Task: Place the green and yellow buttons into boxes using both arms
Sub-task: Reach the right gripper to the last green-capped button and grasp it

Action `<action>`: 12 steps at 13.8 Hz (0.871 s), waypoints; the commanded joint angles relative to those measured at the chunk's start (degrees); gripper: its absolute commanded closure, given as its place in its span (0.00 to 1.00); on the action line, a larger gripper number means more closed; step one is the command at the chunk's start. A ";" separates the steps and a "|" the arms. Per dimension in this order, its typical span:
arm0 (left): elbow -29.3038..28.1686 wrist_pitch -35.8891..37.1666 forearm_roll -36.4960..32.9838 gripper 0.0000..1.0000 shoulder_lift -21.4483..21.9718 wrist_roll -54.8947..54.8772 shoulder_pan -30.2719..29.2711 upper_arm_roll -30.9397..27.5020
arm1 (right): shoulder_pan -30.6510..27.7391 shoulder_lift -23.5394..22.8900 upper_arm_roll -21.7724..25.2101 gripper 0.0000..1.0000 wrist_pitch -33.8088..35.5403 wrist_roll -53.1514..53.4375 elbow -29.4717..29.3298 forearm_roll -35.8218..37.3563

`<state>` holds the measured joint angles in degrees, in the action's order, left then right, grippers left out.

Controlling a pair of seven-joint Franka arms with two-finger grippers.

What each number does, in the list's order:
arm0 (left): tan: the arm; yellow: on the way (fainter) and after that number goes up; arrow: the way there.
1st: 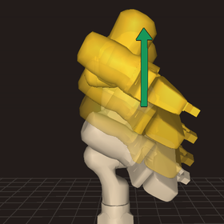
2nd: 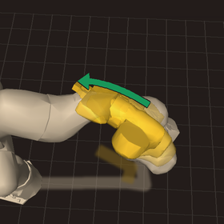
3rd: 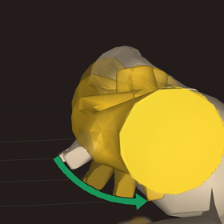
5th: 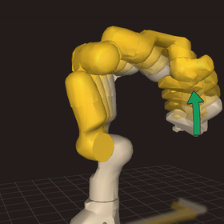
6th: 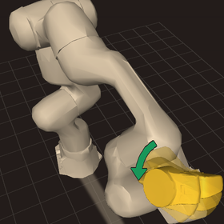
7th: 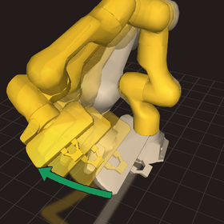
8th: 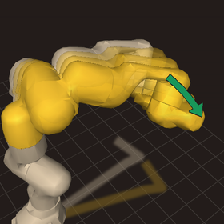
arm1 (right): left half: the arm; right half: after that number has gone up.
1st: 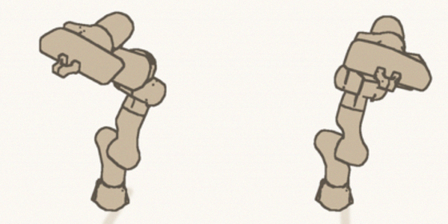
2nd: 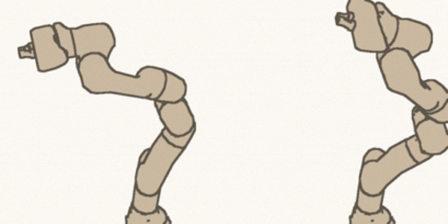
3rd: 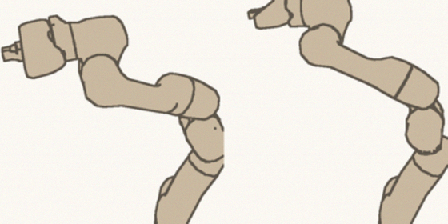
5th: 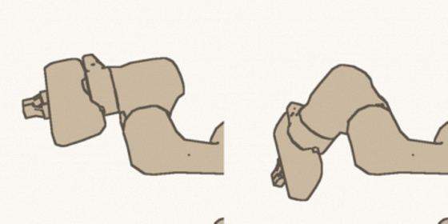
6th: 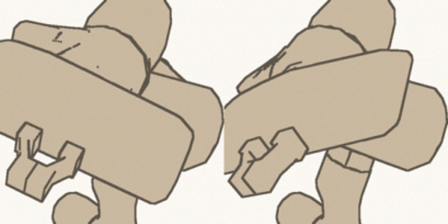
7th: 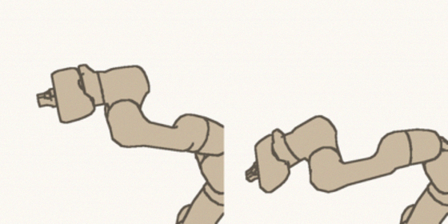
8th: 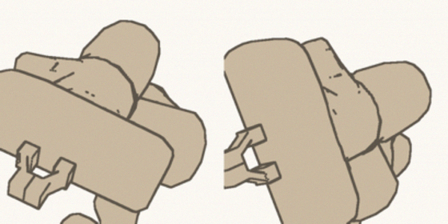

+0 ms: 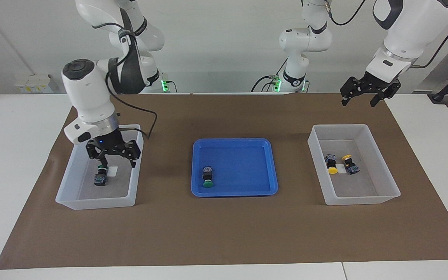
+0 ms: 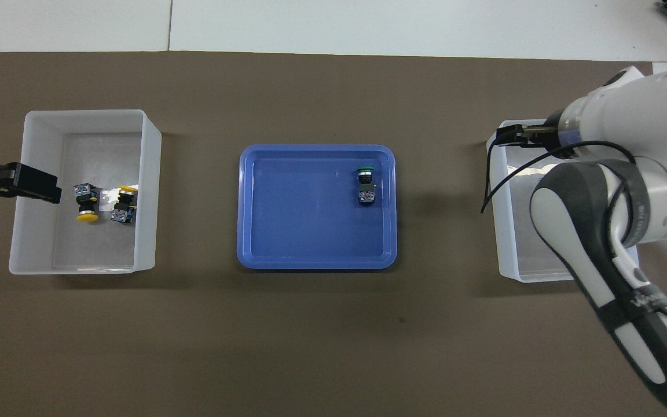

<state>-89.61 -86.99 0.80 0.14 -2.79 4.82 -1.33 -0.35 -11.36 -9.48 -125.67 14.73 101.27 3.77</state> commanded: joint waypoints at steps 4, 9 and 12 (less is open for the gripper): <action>-2.06 -0.64 0.43 0.00 1.79 0.24 -0.42 0.10 | 11.67 -11.65 0.17 0.00 -0.45 13.55 -11.62 2.80; -2.06 -0.64 0.43 0.00 1.79 0.16 -0.42 0.10 | 19.32 -22.11 0.34 0.00 -1.07 19.80 -19.79 11.51; -2.06 -0.64 0.43 0.00 1.79 0.24 -0.42 0.10 | 20.92 -23.00 0.08 0.00 -1.08 24.91 -18.92 12.93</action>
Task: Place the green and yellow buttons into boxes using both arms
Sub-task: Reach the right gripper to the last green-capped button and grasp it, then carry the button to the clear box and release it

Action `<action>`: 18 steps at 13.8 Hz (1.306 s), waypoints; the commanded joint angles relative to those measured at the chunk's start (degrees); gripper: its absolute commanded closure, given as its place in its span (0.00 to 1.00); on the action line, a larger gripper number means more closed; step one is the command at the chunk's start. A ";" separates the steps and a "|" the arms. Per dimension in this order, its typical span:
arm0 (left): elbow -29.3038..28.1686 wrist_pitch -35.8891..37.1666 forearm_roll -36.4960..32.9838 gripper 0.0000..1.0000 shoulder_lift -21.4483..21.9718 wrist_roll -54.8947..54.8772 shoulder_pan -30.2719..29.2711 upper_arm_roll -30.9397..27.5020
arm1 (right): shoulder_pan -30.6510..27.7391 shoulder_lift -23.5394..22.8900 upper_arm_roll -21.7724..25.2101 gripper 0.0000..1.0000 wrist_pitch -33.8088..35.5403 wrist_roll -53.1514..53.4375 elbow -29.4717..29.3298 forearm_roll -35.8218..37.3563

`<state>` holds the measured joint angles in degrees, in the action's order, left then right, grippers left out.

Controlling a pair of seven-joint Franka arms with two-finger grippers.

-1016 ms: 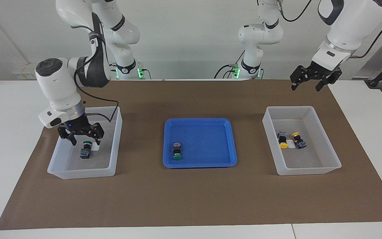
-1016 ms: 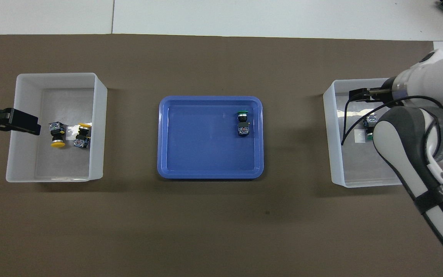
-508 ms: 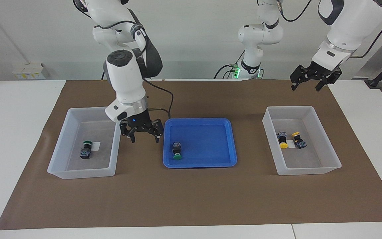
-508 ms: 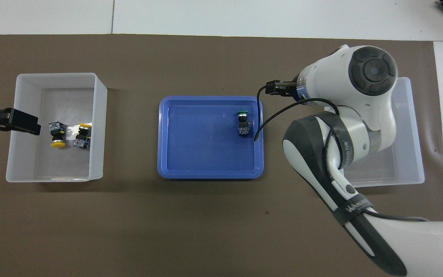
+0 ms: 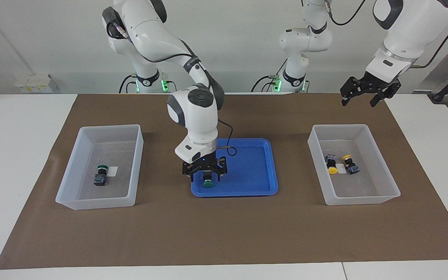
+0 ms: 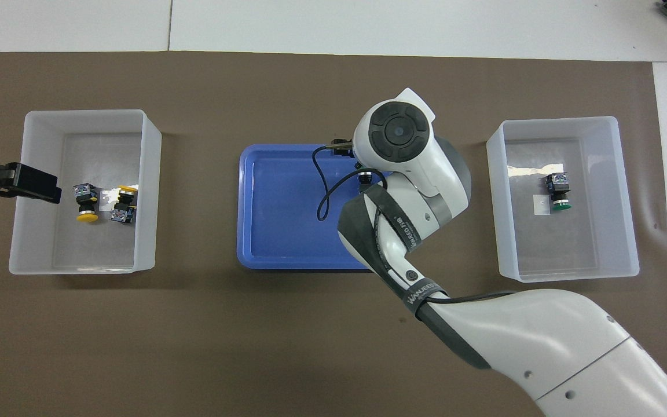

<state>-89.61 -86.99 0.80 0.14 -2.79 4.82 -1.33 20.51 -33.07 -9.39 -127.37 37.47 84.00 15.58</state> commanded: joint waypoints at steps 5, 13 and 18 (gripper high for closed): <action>-2.06 -0.64 0.43 0.00 1.79 0.16 -0.42 0.10 | 0.06 -0.68 -0.01 0.00 -0.15 1.82 3.53 1.21; -2.06 -0.64 0.43 0.00 1.79 0.24 -0.42 0.10 | 0.58 0.99 -0.10 0.58 -5.43 2.17 11.10 1.21; -2.06 -0.64 0.43 0.00 1.79 0.24 -0.42 0.10 | 0.50 2.92 -0.19 1.00 -4.47 2.26 10.75 0.94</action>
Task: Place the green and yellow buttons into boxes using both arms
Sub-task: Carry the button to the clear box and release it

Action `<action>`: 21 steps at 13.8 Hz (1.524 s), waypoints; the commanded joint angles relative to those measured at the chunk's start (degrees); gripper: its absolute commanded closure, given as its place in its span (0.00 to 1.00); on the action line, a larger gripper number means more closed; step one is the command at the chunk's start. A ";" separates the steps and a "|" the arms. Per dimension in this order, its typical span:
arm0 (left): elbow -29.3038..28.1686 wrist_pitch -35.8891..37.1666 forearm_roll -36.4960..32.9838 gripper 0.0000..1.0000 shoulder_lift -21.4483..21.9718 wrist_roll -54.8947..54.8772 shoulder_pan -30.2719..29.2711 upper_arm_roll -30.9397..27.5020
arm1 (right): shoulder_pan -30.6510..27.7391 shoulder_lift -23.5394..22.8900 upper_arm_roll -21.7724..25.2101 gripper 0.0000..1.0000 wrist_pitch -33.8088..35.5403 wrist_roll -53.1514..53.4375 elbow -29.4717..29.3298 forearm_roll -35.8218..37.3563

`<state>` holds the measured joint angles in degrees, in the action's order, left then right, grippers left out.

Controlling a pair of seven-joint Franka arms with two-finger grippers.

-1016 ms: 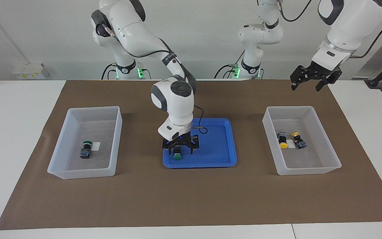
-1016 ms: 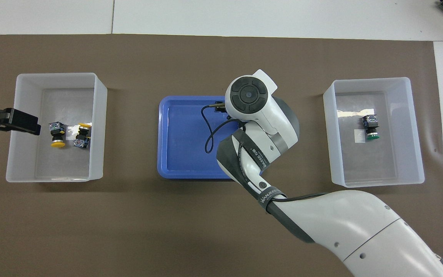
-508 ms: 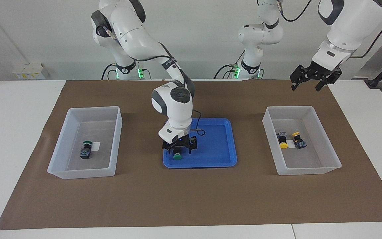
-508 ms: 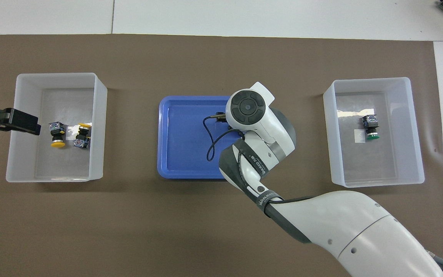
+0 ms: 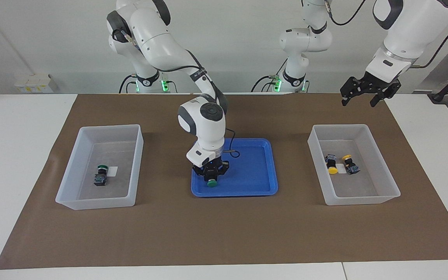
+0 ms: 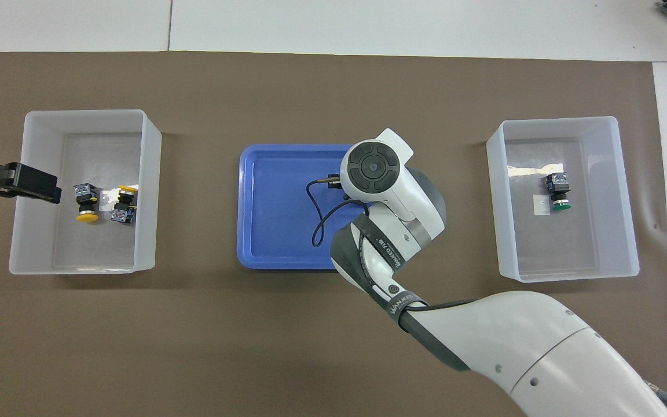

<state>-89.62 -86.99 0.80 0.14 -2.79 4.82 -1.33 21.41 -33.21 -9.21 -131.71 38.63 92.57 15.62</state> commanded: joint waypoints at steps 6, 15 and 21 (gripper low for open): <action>-2.05 -0.64 0.43 0.00 1.79 0.24 -0.42 0.10 | -8.03 14.03 -0.46 1.00 11.28 -7.30 2.44 -3.30; -2.05 -0.64 0.43 0.00 1.79 0.24 -0.42 0.10 | -27.80 22.56 -0.46 1.00 17.63 -33.41 11.73 -9.01; -2.05 -0.64 0.43 0.00 1.79 0.24 -0.42 0.10 | -34.06 25.12 -0.37 1.00 4.20 -43.11 23.97 -13.16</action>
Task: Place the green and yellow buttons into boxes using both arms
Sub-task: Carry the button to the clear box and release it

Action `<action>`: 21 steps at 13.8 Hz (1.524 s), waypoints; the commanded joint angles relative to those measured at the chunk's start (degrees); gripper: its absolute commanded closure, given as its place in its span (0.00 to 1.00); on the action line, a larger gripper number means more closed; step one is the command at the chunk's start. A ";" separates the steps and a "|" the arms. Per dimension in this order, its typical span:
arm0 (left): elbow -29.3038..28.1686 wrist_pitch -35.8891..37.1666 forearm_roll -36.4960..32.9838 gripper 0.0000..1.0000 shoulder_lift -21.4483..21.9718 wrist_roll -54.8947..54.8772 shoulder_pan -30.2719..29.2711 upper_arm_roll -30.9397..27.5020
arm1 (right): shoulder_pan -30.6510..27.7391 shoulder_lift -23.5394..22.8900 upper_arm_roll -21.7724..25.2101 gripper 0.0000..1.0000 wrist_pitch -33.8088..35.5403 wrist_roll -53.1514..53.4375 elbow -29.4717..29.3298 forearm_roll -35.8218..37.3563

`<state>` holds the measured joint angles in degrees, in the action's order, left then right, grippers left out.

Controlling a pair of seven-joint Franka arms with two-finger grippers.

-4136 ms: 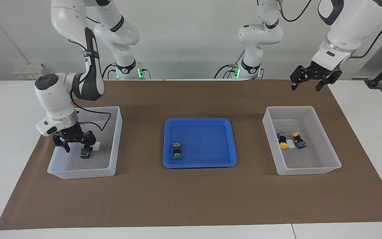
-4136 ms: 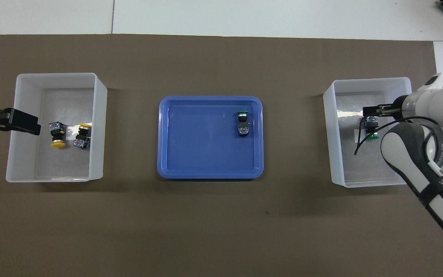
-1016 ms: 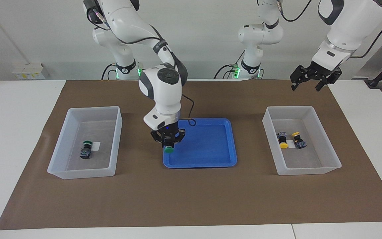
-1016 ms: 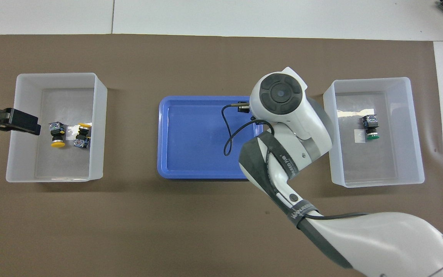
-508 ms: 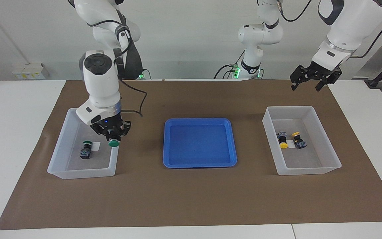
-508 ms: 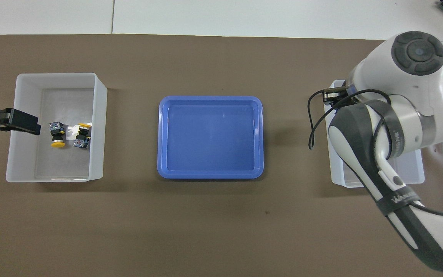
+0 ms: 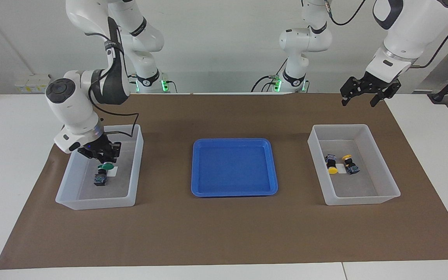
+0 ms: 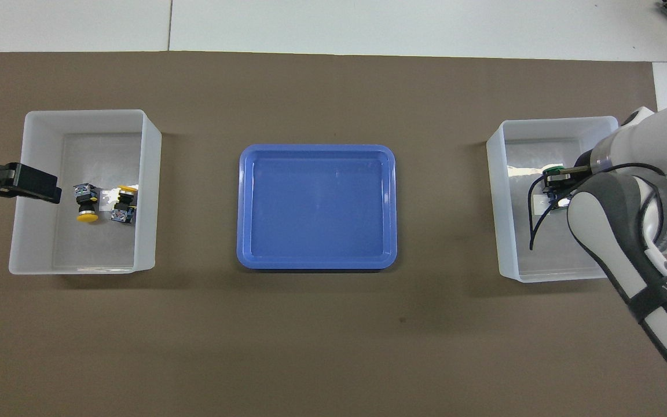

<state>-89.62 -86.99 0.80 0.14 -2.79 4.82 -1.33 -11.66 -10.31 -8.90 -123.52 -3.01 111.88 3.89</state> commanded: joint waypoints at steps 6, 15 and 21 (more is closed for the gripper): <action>-2.05 -0.64 0.43 0.00 1.79 0.24 -0.42 0.10 | -2.23 -3.74 -0.51 1.00 -13.58 -1.56 4.92 -0.91; -2.05 -0.64 0.43 0.00 1.79 0.16 -0.42 0.10 | -1.53 -7.18 -0.51 0.00 -15.79 0.28 4.31 -0.82; -2.05 -0.64 0.43 0.00 1.79 0.24 -0.42 0.10 | -1.18 -0.51 -0.59 0.00 -6.93 0.99 0.62 -0.73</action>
<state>-89.62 -86.99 0.80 0.14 -2.79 4.82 -1.33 -12.88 -14.67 -9.14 -134.82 -2.80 113.14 3.88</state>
